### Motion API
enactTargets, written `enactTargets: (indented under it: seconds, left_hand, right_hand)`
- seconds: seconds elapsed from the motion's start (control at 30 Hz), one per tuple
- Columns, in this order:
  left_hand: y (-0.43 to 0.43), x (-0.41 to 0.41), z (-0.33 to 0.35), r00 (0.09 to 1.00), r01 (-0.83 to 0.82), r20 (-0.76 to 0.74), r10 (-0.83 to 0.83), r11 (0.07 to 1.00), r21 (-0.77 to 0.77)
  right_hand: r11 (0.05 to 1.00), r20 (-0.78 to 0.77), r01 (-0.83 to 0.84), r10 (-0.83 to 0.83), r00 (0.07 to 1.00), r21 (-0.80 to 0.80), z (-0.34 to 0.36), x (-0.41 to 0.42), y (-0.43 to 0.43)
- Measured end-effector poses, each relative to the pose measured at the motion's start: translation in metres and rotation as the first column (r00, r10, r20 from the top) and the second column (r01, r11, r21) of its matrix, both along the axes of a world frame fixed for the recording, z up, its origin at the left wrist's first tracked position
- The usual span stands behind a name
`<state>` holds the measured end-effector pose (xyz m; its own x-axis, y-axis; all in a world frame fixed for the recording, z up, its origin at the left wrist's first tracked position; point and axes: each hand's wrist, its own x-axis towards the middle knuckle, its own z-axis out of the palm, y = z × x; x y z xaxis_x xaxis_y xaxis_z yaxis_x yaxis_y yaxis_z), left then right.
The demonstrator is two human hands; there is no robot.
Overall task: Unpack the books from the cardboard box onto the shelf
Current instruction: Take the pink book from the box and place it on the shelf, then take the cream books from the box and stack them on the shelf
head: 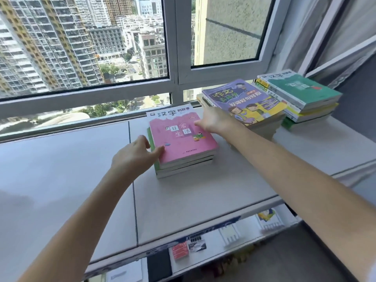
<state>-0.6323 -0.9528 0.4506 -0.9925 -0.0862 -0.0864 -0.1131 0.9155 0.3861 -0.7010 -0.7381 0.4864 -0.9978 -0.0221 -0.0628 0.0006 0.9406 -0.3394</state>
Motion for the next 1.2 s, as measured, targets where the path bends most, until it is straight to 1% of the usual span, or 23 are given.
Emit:
enactTargets:
  seconds: [0.03, 0.07, 0.1, 0.17, 0.23, 0.3, 0.37, 0.43, 0.5, 0.57, 0.63, 0.7, 0.8, 0.87, 0.9, 0.93, 1.0, 1.1, 1.2]
  left_hand:
    - [0.002, 0.003, 0.001, 0.999, 0.001, -0.05, -0.007, 0.994, -0.107]
    - [0.004, 0.007, 0.003, 0.995, 0.0, -0.1, -0.015, 0.988, -0.154]
    - [0.006, 0.013, 0.005, 0.988, -0.003, -0.153, -0.023, 0.987, -0.163]
    - [0.009, 0.029, 0.01, 0.962, 0.003, -0.27, -0.035, 0.993, -0.12]
    - [0.013, 0.052, 0.018, 0.923, 0.036, -0.381, -0.061, 0.997, -0.071]
    - [0.022, 0.078, 0.022, 0.882, 0.105, -0.459, -0.111, 0.994, -0.039]
    - [0.035, 0.109, 0.022, 0.864, 0.187, -0.471, -0.178, 0.982, -0.029]
    - [0.053, 0.142, 0.015, 0.865, 0.255, -0.438, -0.247, 0.966, -0.04]
    - [0.072, 0.174, 0.003, 0.868, 0.304, -0.395, -0.3, 0.951, -0.055]
    - [0.095, 0.208, -0.015, 0.866, 0.358, -0.35, -0.357, 0.931, -0.065]
    - [0.117, 0.238, -0.04, 0.859, 0.408, -0.295, -0.418, 0.908, -0.098]
    - [0.141, 0.264, -0.069, 0.861, 0.454, -0.188, -0.473, 0.881, -0.137]
    - [0.176, 0.291, -0.114, 0.855, 0.513, 0.033, -0.517, 0.837, -0.19]
    - [0.201, 0.31, -0.136, 0.828, 0.56, 0.154, -0.539, 0.782, -0.274]
    - [0.214, 0.319, -0.145, 0.813, 0.581, 0.187, -0.551, 0.757, -0.299]
    - [0.227, 0.328, -0.152, 0.798, 0.602, 0.205, -0.567, 0.74, -0.299]
    - [0.253, 0.34, -0.161, 0.767, 0.641, 0.214, -0.604, 0.727, -0.246]
    - [0.308, 0.359, -0.166, 0.684, 0.729, 0.205, -0.7, 0.644, -0.233]
    - [0.37, 0.375, -0.169, 0.598, 0.798, 0.189, -0.779, 0.555, -0.236]
  right_hand:
    - [0.999, -0.018, 0.004, -0.003, 1.0, 0.042, 0.002, 0.006, 0.002]
    - [0.999, -0.025, 0.016, -0.015, 1.0, 0.048, 0.005, 0.013, 0.007]
    - [0.999, -0.035, 0.028, -0.026, 0.999, 0.046, 0.008, 0.02, 0.012]
    - [0.999, -0.081, 0.031, -0.032, 0.996, -0.012, 0.017, 0.035, 0.026]
    - [0.995, -0.116, -0.004, -0.008, 0.993, -0.1, 0.026, 0.056, 0.04]
    - [0.979, -0.088, -0.054, 0.037, 0.995, -0.198, 0.031, 0.08, 0.053]
    - [0.963, -0.033, -0.092, 0.087, 0.996, -0.252, 0.027, 0.11, 0.065]
    - [0.965, -0.009, -0.103, 0.104, 0.994, -0.243, 0.014, 0.145, 0.079]
    - [0.968, 0.026, -0.08, 0.089, 0.996, -0.237, -0.004, 0.182, 0.095]
    - [0.969, 0.056, -0.062, 0.078, 0.995, -0.24, -0.03, 0.221, 0.117]
    - [0.976, 0.087, -0.042, 0.062, 0.994, -0.212, -0.061, 0.257, 0.139]
    - [0.982, 0.177, 0.008, 0.027, 0.984, -0.19, -0.096, 0.295, 0.161]
    - [0.99, 0.319, 0.098, -0.06, 0.946, -0.103, -0.144, 0.347, 0.196]
    - [0.983, 0.368, 0.161, -0.117, 0.923, -0.091, -0.169, 0.385, 0.222]
    - [0.977, 0.385, 0.194, -0.146, 0.911, -0.089, -0.18, 0.403, 0.237]
    - [0.97, 0.41, 0.231, -0.183, 0.894, -0.071, -0.189, 0.421, 0.252]
    - [0.955, 0.455, 0.298, -0.259, 0.852, -0.013, -0.202, 0.451, 0.28]
    - [0.919, 0.491, 0.393, -0.347, 0.799, 0.01, -0.209, 0.497, 0.33]
    - [0.866, 0.476, 0.5, -0.445, 0.759, 0.013, -0.211, 0.534, 0.383]
